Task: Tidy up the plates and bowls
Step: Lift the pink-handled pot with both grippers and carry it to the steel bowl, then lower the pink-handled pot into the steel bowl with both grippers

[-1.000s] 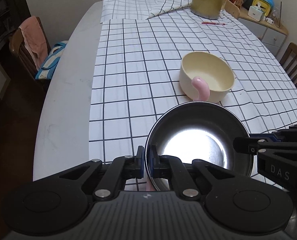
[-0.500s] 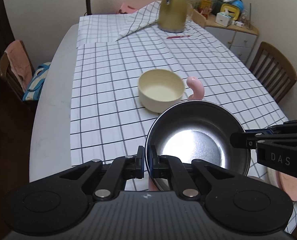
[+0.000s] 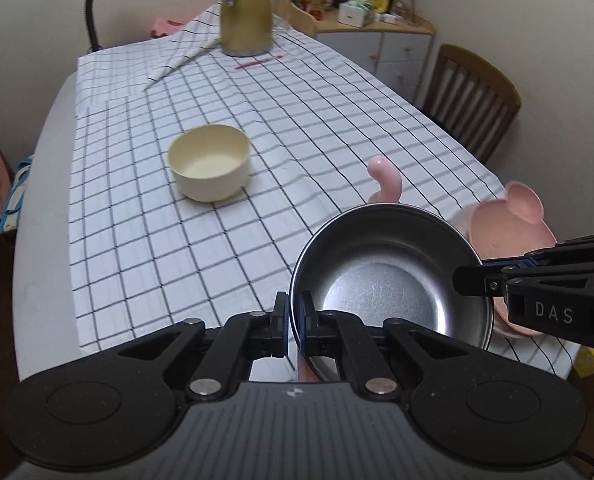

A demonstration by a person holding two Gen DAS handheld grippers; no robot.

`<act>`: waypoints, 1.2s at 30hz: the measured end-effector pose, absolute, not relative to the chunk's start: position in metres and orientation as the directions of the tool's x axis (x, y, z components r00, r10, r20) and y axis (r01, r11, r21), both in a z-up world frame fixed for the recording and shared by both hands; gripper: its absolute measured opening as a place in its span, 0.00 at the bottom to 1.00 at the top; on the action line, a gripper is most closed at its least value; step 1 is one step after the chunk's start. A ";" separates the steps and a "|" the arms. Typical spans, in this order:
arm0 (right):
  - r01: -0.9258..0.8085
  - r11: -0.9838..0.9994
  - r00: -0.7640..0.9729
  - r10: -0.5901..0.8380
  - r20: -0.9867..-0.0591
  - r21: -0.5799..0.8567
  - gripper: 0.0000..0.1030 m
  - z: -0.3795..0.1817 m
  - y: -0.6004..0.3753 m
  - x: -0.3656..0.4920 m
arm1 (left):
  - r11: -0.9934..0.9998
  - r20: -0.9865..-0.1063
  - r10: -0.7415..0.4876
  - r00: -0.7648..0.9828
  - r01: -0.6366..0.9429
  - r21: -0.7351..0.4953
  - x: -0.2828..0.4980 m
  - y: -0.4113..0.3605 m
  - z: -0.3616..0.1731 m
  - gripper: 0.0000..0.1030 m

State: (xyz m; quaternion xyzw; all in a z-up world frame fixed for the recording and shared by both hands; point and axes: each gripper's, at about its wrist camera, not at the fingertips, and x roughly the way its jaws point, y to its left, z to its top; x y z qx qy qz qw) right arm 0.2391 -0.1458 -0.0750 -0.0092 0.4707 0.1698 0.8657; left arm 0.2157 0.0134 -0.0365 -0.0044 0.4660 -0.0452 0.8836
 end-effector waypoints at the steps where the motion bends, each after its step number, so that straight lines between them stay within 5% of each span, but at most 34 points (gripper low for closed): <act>1: -0.292 0.945 0.497 0.281 -0.821 0.146 0.08 -0.078 -0.150 0.236 | 0.995 -0.826 -0.090 0.556 0.088 -0.049 0.213 0.009 -0.040 0.04; 20: -0.166 0.966 0.437 0.254 -0.863 0.200 0.08 -0.134 -0.188 0.203 | 0.984 -0.883 -0.081 0.462 0.179 0.003 0.195 -0.030 -0.099 0.04; 36: -0.163 0.955 0.390 0.295 -0.872 0.250 0.09 -0.139 -0.194 0.199 | 0.981 -0.887 -0.083 0.453 0.193 0.007 0.192 -0.029 -0.100 0.04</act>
